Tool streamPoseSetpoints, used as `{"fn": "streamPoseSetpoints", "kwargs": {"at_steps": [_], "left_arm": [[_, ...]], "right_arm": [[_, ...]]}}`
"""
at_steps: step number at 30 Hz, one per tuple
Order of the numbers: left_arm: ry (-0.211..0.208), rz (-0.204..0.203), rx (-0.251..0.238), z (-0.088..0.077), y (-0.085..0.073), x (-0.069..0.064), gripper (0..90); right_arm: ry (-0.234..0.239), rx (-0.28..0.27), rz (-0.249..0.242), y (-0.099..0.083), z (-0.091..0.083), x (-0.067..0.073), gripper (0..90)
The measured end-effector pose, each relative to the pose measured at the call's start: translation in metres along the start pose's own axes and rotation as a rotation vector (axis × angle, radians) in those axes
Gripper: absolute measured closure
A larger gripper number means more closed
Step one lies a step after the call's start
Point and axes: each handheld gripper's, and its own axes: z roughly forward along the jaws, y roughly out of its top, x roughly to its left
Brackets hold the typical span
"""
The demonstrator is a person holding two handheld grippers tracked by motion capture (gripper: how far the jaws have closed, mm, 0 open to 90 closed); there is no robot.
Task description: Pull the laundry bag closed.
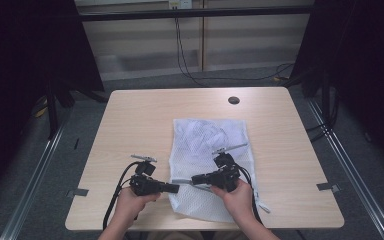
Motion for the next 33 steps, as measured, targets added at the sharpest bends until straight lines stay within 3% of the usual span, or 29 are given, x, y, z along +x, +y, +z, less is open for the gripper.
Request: {"fn": "streamPoseSetpoints", "kwargs": {"at_steps": [26,33], "left_arm": [[-0.003,0.000,0.005,0.001,0.000,0.000,88.1],[0.002,-0.003,-0.001,-0.003,-0.001,0.003,88.1]], "right_arm": [[-0.001,-0.006,0.005,-0.002,-0.004,-0.003,87.0],[-0.024,-0.010,0.018,-0.003,-0.011,-0.009,87.0]]}}
